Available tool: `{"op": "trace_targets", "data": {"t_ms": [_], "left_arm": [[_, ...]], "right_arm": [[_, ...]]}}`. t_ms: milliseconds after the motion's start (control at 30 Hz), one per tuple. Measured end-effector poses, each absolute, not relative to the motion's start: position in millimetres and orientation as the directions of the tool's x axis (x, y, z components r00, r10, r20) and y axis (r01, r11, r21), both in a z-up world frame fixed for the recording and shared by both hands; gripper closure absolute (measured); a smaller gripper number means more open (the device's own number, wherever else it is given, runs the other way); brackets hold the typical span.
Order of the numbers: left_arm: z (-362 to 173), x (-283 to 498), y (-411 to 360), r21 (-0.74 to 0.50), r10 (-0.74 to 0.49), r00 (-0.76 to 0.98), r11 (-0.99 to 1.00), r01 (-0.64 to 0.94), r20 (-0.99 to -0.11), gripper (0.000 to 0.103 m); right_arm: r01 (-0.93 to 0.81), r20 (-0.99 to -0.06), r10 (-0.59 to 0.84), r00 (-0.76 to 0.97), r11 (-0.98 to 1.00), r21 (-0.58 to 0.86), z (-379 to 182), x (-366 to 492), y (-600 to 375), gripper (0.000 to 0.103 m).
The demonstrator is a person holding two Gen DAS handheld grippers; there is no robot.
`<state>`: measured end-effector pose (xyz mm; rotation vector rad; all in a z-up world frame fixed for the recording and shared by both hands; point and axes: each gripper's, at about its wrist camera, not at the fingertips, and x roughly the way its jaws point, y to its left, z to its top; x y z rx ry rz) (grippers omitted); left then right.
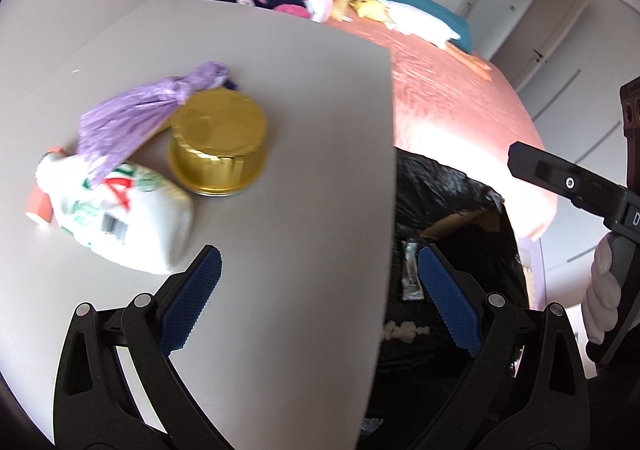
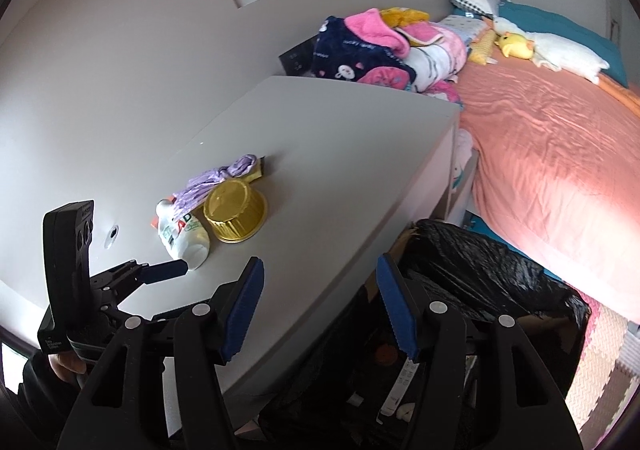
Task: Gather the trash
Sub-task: 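Move both grippers back over the desk toward the bottle and gold container, then close the left gripper on the white Wahaha bottle while the right grips the gold foil container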
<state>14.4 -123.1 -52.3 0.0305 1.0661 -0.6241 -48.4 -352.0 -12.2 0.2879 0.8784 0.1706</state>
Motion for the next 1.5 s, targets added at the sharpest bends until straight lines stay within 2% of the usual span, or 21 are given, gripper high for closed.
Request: {"op": "trace_targets", "data": {"t_ms": [167,333,400,1100,1300,1500], "left_arm": [[-49.9,22.4,-102.1,-0.273,-0.439,0.371,0.865,0.421,-0.818,0.007],[-49.5,35.3,-78.7,-0.300,-0.415,0.401,0.899,0.319,-0.817,0.007],[-49.5,39.6,-72.6,-0.304,-0.408,0.406,0.905,0.298,-0.818,0.007],[-78.9,82.6,-18.2,-0.367,-0.326,0.371,0.929,-0.046,-0.870,0.007],[-83.4,88.8,-15.2,-0.354,-0.300,0.361,0.931,-0.092,-0.883,0.007],[-83.8,98.9,-25.1,-0.280,-0.227,0.360,0.955,-0.101,-0.905,0.007]], "right_arm": [[-0.068,-0.732,0.292,0.616,0.945,0.320,-13.0,-36.8,-338.6,0.038],[-0.086,-0.727,0.276,0.628,0.954,0.288,-11.5,-27.8,-328.3,0.026],[-0.092,-0.723,0.260,0.640,0.960,0.264,-10.7,-25.1,-324.3,0.024],[-0.208,-0.749,0.296,0.592,0.955,0.213,-31.3,19.6,-286.3,0.020],[-0.261,-0.755,0.327,0.569,0.942,0.212,-40.5,35.0,-271.5,0.020],[-0.316,-0.763,0.338,0.551,0.931,0.184,-53.7,49.9,-254.2,0.017]]}}
